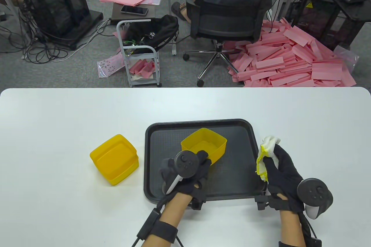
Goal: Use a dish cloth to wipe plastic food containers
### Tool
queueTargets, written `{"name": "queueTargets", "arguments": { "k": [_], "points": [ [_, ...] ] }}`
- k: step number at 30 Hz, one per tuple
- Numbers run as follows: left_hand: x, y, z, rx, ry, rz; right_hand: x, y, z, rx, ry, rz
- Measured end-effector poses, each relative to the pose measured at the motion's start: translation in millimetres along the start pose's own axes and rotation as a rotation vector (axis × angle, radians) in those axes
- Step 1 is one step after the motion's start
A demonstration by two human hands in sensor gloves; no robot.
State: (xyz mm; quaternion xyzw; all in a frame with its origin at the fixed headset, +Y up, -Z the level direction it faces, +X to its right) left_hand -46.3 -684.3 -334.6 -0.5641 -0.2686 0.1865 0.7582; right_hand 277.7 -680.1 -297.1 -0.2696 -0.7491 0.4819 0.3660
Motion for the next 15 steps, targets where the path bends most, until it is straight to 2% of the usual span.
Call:
{"name": "queueTargets", "arguments": {
  "k": [9, 15],
  "points": [
    [-26, -42, 41, 0.112, -0.058, -0.131, 18, 1, 23, 0.133, -0.123, -0.067],
    [-38, -60, 45, 0.097, -0.070, -0.233, 42, -1, 39, 0.244, -0.174, -0.145]
  ]
}}
Point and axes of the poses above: the tracker on the back of each hand, its own x axis roughly to the thumb side, its own y axis roughly from the wrist to the fingertips, z = x × y, the point moved 2 cm from there along y, roughly from the wrist to the fingertips, and after that the axes turned 9 degrees about x, right-handed, at the moved point
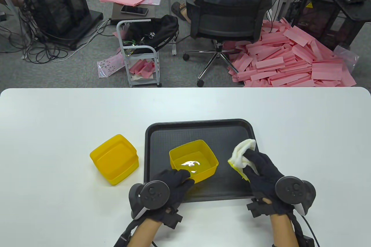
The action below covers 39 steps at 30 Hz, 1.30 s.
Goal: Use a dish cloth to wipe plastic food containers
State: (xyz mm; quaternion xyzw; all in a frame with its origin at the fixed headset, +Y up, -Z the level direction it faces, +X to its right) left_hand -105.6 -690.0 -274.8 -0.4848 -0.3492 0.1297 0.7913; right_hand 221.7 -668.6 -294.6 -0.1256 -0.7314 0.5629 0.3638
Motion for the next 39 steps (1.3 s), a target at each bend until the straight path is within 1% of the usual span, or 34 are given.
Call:
{"name": "queueTargets", "arguments": {
  "k": [3, 5, 6, 7, 9, 12, 13, 14, 15, 16, 17, 20, 23, 24, 26, 28, 30, 33, 35, 38, 39],
  "points": [
    [-4, -6, -1, -0.022, -0.012, -0.043, 19, 3, 4, 0.064, -0.040, -0.051],
    [-6, -8, -2, -0.039, -0.028, -0.051, 37, 5, 7, 0.066, -0.130, -0.097],
    [-6, -8, -1, -0.038, -0.034, -0.063, 49, 8, 11, 0.109, -0.226, -0.128],
    [-5, -7, -1, -0.044, -0.040, -0.072, 53, 9, 12, 0.120, -0.250, -0.131],
    [-3, -7, -1, -0.052, -0.053, -0.097, 71, 13, 20, 0.182, -0.380, -0.176],
    [3, -8, 1, -0.045, -0.053, -0.129, 93, 21, 30, 0.309, -0.529, -0.230],
    [6, -9, 1, -0.048, -0.053, -0.151, 99, 25, 33, 0.354, -0.578, -0.229],
    [7, -10, 1, -0.052, -0.054, -0.165, 103, 26, 34, 0.354, -0.618, -0.247],
    [10, -11, 1, -0.053, -0.060, -0.185, 111, 30, 39, 0.379, -0.701, -0.294],
    [12, -12, 1, -0.053, -0.061, -0.197, 114, 32, 40, 0.397, -0.742, -0.315],
    [14, -13, 1, -0.054, -0.059, -0.212, 123, 36, 47, 0.441, -0.821, -0.347],
    [19, -15, 1, -0.045, -0.064, -0.253, 133, 39, 58, 0.498, -0.904, -0.391],
    [25, -17, 5, 0.010, -0.108, -0.294, 141, 41, 80, 0.574, -1.162, -0.428],
    [25, -18, 6, 0.021, -0.097, -0.291, 142, 41, 83, 0.558, -1.204, -0.449],
    [24, -19, 8, 0.046, -0.098, -0.302, 144, 43, 92, 0.600, -1.273, -0.476],
    [21, -19, 9, 0.056, -0.122, -0.288, 145, 46, 94, 0.617, -1.266, -0.497],
    [20, -18, 11, 0.069, -0.128, -0.282, 145, 47, 98, 0.645, -1.313, -0.516],
    [22, -20, 8, 0.081, -0.077, -0.272, 146, 48, 103, 0.736, -1.392, -0.513],
    [23, -20, 9, 0.094, -0.074, -0.251, 148, 50, 102, 0.792, -1.383, -0.474],
    [22, -19, 9, 0.106, -0.087, -0.224, 150, 54, 96, 0.824, -1.340, -0.436],
    [21, -19, 8, 0.098, -0.083, -0.213, 151, 55, 94, 0.884, -1.303, -0.379]
  ]
}}
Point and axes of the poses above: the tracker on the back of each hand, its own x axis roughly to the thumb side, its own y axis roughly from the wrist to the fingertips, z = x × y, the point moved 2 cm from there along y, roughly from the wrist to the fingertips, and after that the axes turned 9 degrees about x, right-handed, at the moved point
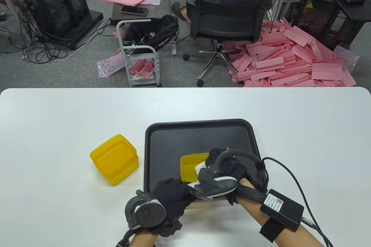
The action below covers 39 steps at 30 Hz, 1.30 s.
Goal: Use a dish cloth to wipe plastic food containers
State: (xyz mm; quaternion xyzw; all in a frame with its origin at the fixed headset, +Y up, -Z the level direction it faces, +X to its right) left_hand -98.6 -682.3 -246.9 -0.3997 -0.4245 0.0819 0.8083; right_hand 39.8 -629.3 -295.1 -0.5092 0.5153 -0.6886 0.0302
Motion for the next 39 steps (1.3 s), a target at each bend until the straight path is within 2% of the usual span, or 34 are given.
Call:
{"name": "queueTargets", "arguments": {
  "k": [3, 7, 10, 13, 19, 24, 33, 39],
  "points": [
    [2, -1, -1, -0.006, -0.030, 0.002, -2, -4, -2, 0.119, 0.080, -0.034],
    [9, -2, -3, 0.000, -0.037, -0.021, -7, -5, -6, 0.191, 0.286, -0.072],
    [11, -2, -2, 0.018, -0.058, -0.027, -11, -4, -10, 0.176, 0.433, -0.105],
    [12, -2, 0, 0.037, -0.091, -0.031, -12, -3, -16, 0.101, 0.513, -0.116],
    [14, -2, -3, 0.009, -0.127, -0.055, -10, -6, -35, -0.124, 0.431, -0.047],
    [18, -2, -2, 0.010, -0.114, -0.077, -6, -8, -44, -0.257, 0.349, 0.024],
    [21, -2, -4, -0.008, -0.112, -0.096, -4, -7, -52, -0.340, 0.118, 0.195],
    [20, -3, -2, 0.019, -0.118, -0.095, -6, -5, -46, -0.311, -0.040, 0.239]
  ]
}}
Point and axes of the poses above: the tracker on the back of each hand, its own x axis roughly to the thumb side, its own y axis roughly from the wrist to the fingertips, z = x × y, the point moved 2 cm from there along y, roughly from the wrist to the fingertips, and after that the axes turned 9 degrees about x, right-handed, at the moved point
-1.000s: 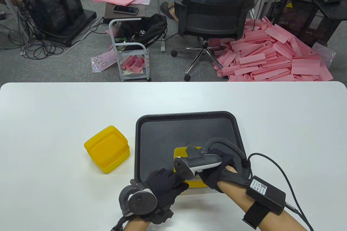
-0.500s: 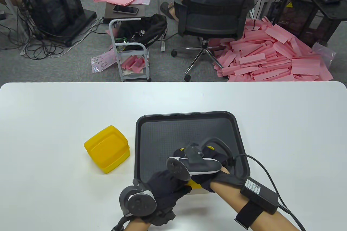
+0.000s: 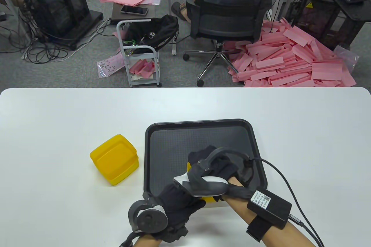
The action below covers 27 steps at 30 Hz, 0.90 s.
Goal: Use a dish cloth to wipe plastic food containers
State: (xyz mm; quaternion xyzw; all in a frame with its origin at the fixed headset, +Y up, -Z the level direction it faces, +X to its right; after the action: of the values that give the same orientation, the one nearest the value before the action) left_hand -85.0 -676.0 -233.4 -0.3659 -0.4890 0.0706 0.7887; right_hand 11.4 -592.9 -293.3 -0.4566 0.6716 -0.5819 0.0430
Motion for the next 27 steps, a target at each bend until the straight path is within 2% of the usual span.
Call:
{"name": "queueTargets", "arguments": {
  "k": [9, 12, 14, 21, 24, 27],
  "points": [
    [-4, 0, -2, -0.001, 0.057, 0.029, 1, -8, 22, 0.034, -0.133, -0.045],
    [-12, 0, 1, 0.009, 0.065, 0.068, -1, -13, 26, 0.066, -0.104, -0.108],
    [-13, 0, 1, 0.007, 0.063, 0.068, -1, -16, 26, 0.110, -0.097, -0.110],
    [-12, -1, 0, 0.024, 0.069, 0.062, 8, -17, 30, 0.312, -0.099, -0.253],
    [-10, -2, -3, 0.023, 0.054, 0.064, 3, -13, 33, 0.459, 0.019, -0.252],
    [-8, -1, -3, 0.028, 0.048, 0.060, -1, -12, 34, 0.544, 0.116, -0.251]
  ]
}}
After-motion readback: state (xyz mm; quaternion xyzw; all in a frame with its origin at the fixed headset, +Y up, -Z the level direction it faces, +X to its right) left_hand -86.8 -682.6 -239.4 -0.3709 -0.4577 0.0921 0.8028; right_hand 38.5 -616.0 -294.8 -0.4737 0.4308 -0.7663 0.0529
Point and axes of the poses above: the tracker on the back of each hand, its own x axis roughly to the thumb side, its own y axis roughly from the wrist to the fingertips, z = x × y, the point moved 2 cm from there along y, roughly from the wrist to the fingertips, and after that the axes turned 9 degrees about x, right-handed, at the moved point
